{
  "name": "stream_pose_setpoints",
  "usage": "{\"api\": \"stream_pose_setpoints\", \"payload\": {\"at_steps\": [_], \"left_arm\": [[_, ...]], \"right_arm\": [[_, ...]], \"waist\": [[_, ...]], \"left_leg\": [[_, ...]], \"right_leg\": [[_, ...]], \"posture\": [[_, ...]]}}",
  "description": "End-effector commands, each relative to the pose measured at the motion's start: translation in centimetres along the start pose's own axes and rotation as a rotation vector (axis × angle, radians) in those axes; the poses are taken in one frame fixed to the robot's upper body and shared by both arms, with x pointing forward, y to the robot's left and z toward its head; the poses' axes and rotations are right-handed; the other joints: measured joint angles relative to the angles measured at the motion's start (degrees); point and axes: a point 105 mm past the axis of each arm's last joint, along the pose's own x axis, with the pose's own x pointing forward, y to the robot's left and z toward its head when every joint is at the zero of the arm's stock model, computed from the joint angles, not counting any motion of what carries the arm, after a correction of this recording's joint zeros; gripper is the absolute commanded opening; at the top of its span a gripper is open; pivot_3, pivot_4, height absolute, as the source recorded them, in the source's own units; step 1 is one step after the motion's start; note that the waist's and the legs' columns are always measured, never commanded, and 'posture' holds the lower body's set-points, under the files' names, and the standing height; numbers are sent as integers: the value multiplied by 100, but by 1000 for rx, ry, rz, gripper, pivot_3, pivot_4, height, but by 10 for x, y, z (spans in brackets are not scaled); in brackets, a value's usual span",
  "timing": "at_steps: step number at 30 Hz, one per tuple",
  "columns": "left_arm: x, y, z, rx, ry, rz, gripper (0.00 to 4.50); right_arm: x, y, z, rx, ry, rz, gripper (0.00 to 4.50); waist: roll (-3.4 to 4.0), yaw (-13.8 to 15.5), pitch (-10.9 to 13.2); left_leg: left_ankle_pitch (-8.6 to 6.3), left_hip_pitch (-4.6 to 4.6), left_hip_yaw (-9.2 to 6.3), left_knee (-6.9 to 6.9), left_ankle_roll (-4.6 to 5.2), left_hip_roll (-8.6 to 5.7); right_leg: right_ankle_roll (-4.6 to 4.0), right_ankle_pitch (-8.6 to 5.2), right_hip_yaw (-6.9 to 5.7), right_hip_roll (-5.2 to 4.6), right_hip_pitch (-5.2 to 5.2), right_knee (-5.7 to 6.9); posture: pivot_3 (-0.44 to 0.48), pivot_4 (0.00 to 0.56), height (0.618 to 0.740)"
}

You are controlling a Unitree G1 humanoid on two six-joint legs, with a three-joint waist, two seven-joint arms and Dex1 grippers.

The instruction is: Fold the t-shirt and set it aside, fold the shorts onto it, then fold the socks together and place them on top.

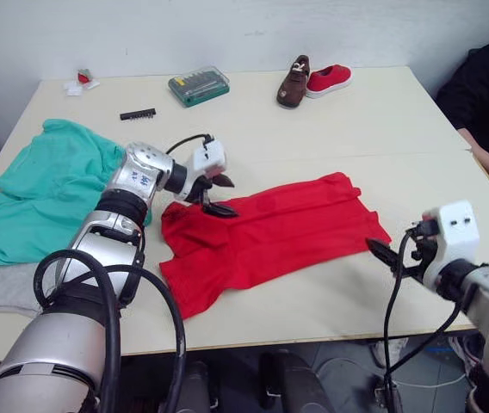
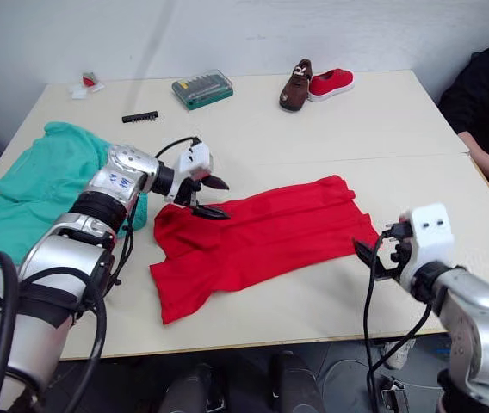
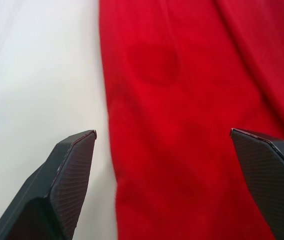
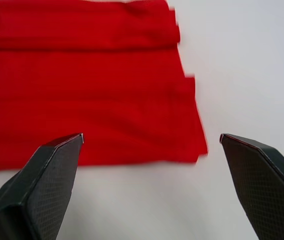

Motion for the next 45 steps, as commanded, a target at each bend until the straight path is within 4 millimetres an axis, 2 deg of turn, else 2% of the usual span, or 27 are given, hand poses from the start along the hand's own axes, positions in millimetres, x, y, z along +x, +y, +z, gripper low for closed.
{"api": "stream_pose_setpoints", "payload": {"at_steps": [1, 8, 9, 12, 17, 22, 23, 25, 31, 36, 45], "left_arm": [[-3, 6, 7, 35, 30, 33, 4500], [-1, 5, 0, 13, 56, 28, 4500], [0, 5, -1, 5, 56, 26, 4314], [2, 3, -7, -11, 71, 23, 3638], [1, 5, -10, -23, 81, 39, 1961], [0, 3, -13, -23, 88, 30, 329], [0, 3, -13, -24, 87, 29, 7], [1, 3, -14, -25, 87, 27, 0], [2, 0, -16, -30, 84, 12, 0], [1, -2, -21, -43, 80, 1, 0], [-2, -4, -22, -115, 21, 2, 0]], "right_arm": [[-2, 7, 0, 72, -23, -25, 4461], [17, 14, -15, 227, 16, -42, 4461], [21, 15, -17, 269, 18, -44, 4487], [30, 24, -18, 344, 19, -12, 4500], [38, 28, -23, 407, 41, -25, 4500], [42, 22, -24, 452, 39, -62, 4500], [42, 22, -24, 452, 38, -61, 4316], [42, 21, -24, 449, 39, -61, 3920], [44, 22, -21, 423, 35, -47, 1683], [51, 22, -16, 377, 36, -21, 45], [78, 20, 7, 241, 24, 57, 13]], "waist": [[0, 2, 0], [-1, 26, 0], [-1, 26, -1], [-1, 14, -1], [-5, -13, -3], [-21, -30, -13], [-23, -30, -14], [-24, -29, -15], [-24, -51, -15], [-24, -90, -15], [-24, -134, -14]], "left_leg": [[0, -1, 0, -1, 0, 0], [-1, -4, 0, -1, 2, -2], [-1, -4, 0, -1, 2, -4], [-1, -3, 0, -1, 2, -2], [0, -2, 0, -2, 1, -1], [0, -1, 0, -1, 1, -1], [0, -1, 0, -1, 1, -1], [0, -2, 0, -1, 1, -1], [0, -1, 0, -3, 1, -1], [0, -2, 0, -4, 1, -1], [1, 0, 1, -7, 0, 0]], "right_leg": [[-1, 0, 0, 0, -1, 0], [-1, -1, -3, -1, -1, -3], [-1, -1, -3, -2, -1, -3], [-1, -1, -3, 0, -1, -2], [-1, -1, -3, 1, -1, -1], [-1, -1, -3, 0, 0, 0], [-1, -1, -3, 0, 0, 0], [-1, -1, -3, 0, 0, 0], [-1, -1, -3, 1, 0, 0], [-1, -1, -3, 0, 0, -1], [-1, -1, -3, 1, -1, 0]], "posture": [[0, 150, 740], [0, 150, 740], [0, 150, 740], [0, 150, 740], [0, 150, 740], [0, 150, 740], [0, 150, 740], [0, 150, 740], [0, 150, 740], [0, 150, 740], [0, 150, 740]]}}
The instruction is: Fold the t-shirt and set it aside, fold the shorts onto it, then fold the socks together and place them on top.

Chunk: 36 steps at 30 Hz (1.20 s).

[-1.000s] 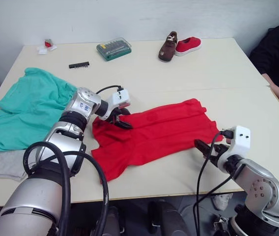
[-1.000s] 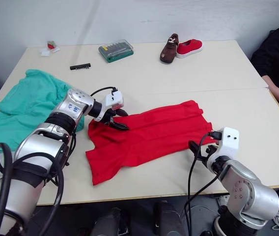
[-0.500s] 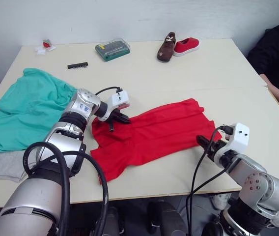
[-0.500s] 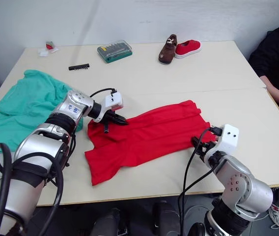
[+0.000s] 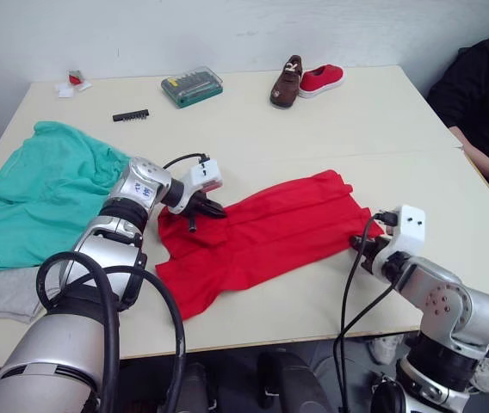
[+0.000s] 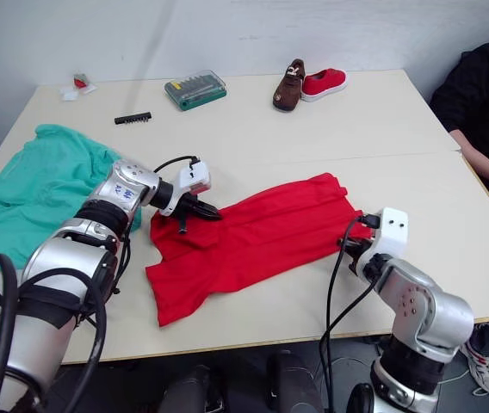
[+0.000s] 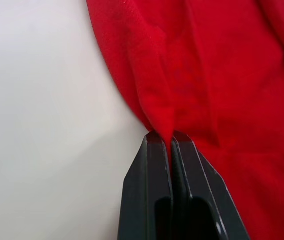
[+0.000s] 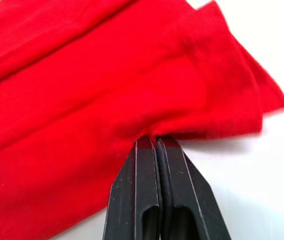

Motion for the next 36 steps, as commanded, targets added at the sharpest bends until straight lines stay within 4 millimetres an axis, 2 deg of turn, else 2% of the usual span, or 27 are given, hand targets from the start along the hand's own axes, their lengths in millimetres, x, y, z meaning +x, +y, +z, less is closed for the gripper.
{"api": "stream_pose_setpoints", "payload": {"at_steps": [1, 5, 7, 14, 17, 22, 26, 30, 36], "left_arm": [[-2, 0, 1, -22, -31, 11, 0], [-1, 8, -6, -106, -34, 119, 0], [0, 5, -8, -134, -44, 133, 0], [-1, -30, -25, -235, -30, 168, 0], [-2, -51, -27, -297, -49, 158, 0], [-7, -67, -35, -345, -21, 209, 0], [-8, -86, -39, -446, -55, 260, 0], [-10, -96, -43, -474, -47, 292, 0], [-13, -99, -45, -515, -61, 352, 0]], "right_arm": [[12, 6, 15, -60, -23, 49, 13], [30, 11, 27, -149, -19, 82, 13], [38, 12, 33, -187, -17, 91, 13], [70, 26, 52, -315, -15, 139, 13], [81, 35, 57, -346, -15, 161, 13], [94, 45, 63, -388, -20, 189, 13], [110, 68, 73, -423, -49, 243, 13], [116, 80, 76, -442, -62, 278, 13], [120, 77, 76, -486, -66, 273, 13]], "waist": [[0, -7, 0], [0, 2, 0], [0, -4, 0], [1, -68, -1], [2, -116, -1], [2, -139, -1], [4, -188, -1], [4, -156, -1], [4, -152, -1]], "left_leg": [[0, 0, 0, 0, 0, 0], [1, 4, 3, 0, 0, -1], [2, 6, 4, 2, 1, -1], [8, 27, 21, -2, -9, 3], [11, 32, 24, -5, -14, 3], [14, 37, 25, -6, -19, 4], [15, 51, 42, -13, -20, 6], [18, 56, 42, -23, -27, 9], [19, 58, 43, -22, -27, 7]], "right_leg": [[0, 0, 0, 0, 0, 0], [0, 0, 4, -3, 0, 2], [0, 0, 5, -4, 1, 6], [-1, -1, 30, -2, 1, 29], [-1, -1, 38, -2, 1, 34], [-3, -2, 44, -1, 1, 38], [-3, -2, 61, 2, 2, 42], [-10, -6, 61, 4, 2, 42], [-10, -6, 63, 2, 2, 41]], "posture": [[0, 150, 740], [0, 150, 740], [0, 150, 740], [0, 150, 740], [0, 150, 740], [0, 150, 740], [0, 150, 740], [0, 150, 740], [0, 150, 740]]}}
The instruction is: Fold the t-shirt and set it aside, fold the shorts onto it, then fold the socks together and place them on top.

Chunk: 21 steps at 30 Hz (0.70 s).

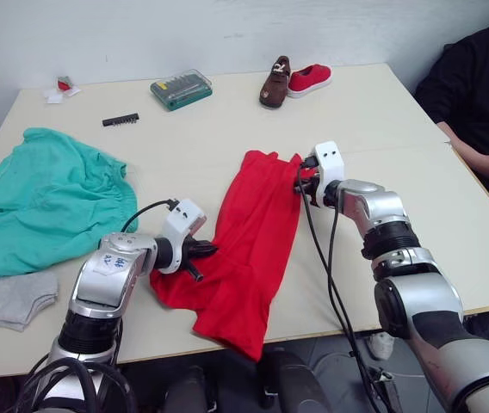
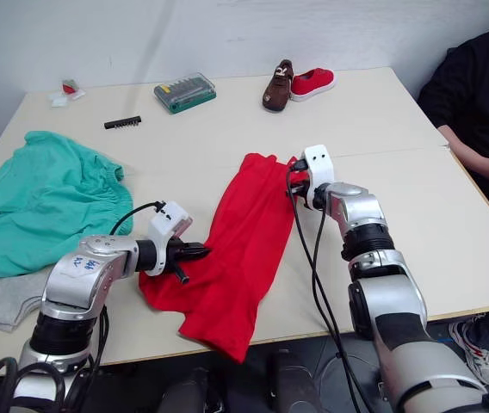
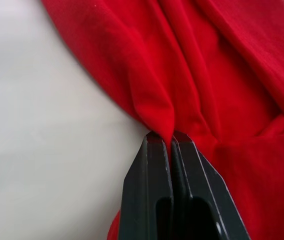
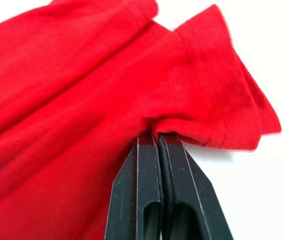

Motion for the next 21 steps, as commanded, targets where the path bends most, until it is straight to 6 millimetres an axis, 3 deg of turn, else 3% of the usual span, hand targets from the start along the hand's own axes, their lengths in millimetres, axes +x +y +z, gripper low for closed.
{"api": "stream_pose_setpoints", "payload": {"at_steps": [1, 4, 6, 8, 11, 15, 20, 21], "left_arm": [[0, 1, -14, -54, 36, 15, 0], [-1, 4, -16, -61, 37, 16, 0], [-2, 5, -16, -67, 32, 4, 468], [-4, 7, -15, -74, 26, -8, 928], [-8, 10, -14, -79, 25, -9, 1854], [-34, 36, -3, -74, 0, 1, 3027], [-44, 57, 13, -48, -23, -3, 4500], [-43, 62, 21, -52, -41, -6, 4500]], "right_arm": [[-3, -3, 14, -42, -46, -1, 13], [-4, -4, 14, -65, -48, 2, 13], [-6, -6, 13, -86, -52, 0, 0], [-9, -8, 11, -106, -52, -2, 392], [-13, -8, 10, -131, -51, 8, 1329], [-39, -17, 11, -147, -72, -8, 2736], [-74, -9, 4, -117, -69, 15, 4485], [-83, -4, 1, -94, -62, 34, 4485]], "waist": [[0, -4, 0], [0, -4, 0], [0, -4, 0], [0, -1, 0], [0, -3, 0], [2, -2, 2], [9, 2, 6], [10, 33, 7]], "left_leg": [[0, 1, 0, 0, -1, 0], [0, 1, 0, -1, -1, 0], [0, 1, 0, -1, -1, 1], [0, 1, 0, -1, -2, 1], [0, 1, 0, -1, -2, 1], [-1, 2, -1, -2, -7, 4], [-1, 1, -2, -10, -12, 2], [-1, 1, -2, -10, -12, 2]], "right_leg": [[0, 0, 0, 0, 0, 1], [0, 0, 0, 0, 0, 0], [0, 0, 0, 0, 0, 0], [0, 0, 0, 0, 0, 0], [0, 0, 1, 0, 0, 0], [-3, -2, 1, 2, 0, 0], [-7, -4, 0, 0, -1, -5], [-7, -4, 0, 0, -2, -6]], "posture": [[0, 150, 740], [0, 150, 740], [0, 150, 740], [0, 150, 740], [0, 150, 740], [0, 150, 740], [0, 150, 740], [0, 150, 740]]}}
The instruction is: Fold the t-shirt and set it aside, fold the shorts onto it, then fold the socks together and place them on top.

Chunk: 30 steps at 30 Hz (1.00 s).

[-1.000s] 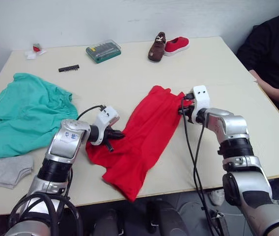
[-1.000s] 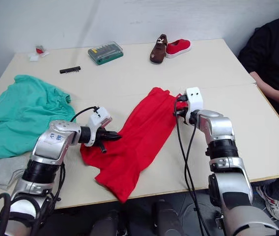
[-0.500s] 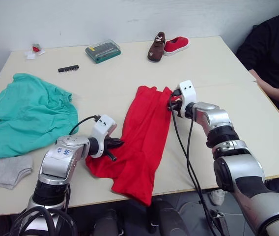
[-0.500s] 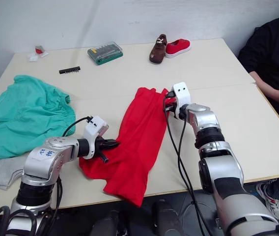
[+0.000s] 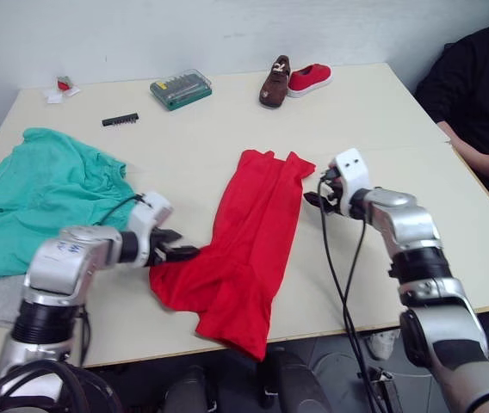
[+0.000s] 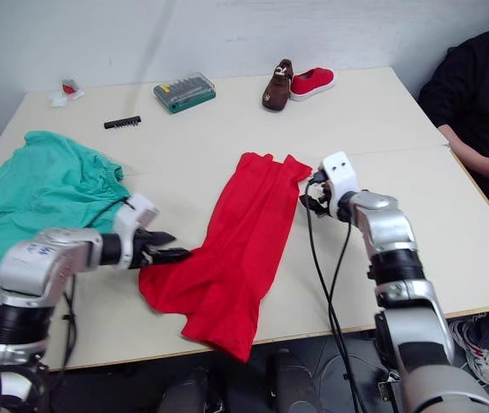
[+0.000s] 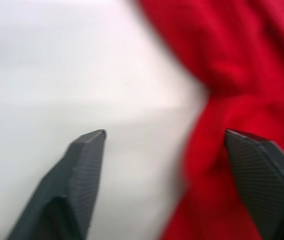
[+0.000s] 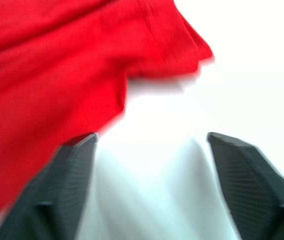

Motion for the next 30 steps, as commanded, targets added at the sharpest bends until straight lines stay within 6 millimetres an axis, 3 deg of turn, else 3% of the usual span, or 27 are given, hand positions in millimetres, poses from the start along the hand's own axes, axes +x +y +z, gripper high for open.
{"api": "stream_pose_setpoints", "payload": {"at_steps": [1, 6, 9, 15, 20, 30], "left_arm": [[1, 9, 28, 13, -76, -33, 4500], [28, 13, 67, 20, -114, -97, 4500], [53, 4, 91, 48, -112, -158, 4500], [89, -13, 113, 109, -85, -230, 4500], [111, -29, 117, 138, -59, -262, 4500], [129, -31, 100, 157, 2, -226, 4500]], "right_arm": [[-32, 18, 18, 38, -63, 69, 4485], [-70, 62, -6, 133, 21, 240, 4485], [-87, 85, -24, 179, 83, 314, 4485], [-96, 111, -43, 274, 145, 388, 4485], [-95, 128, -54, 337, 179, 456, 4485], [-90, 145, -65, 396, 242, 513, 4485]], "waist": [[0, 51, 2], [0, 223, 1], [-1, 317, 2], [-4, 284, 3], [-6, 281, 4], [-15, 286, -1]], "left_leg": [[0, -1, -1, -1, 0, -1], [-1, -14, -10, 3, 3, -2], [-4, -23, -10, 6, 11, -7], [-14, -39, -14, 14, 26, -9], [-15, -41, -21, 11, 24, -6], [-16, -41, -25, 13, 26, -7]], "right_leg": [[0, 0, -2, 0, 0, 1], [0, 0, -14, 1, -2, -15], [2, 1, -18, -1, -2, -22], [8, 4, -28, -1, -4, -39], [7, 4, -38, 2, -5, -42], [7, 4, -41, 0, -3, -42]], "posture": [[0, 150, 740], [0, 150, 740], [0, 150, 740], [0, 150, 740], [0, 150, 740], [0, 150, 740]]}}
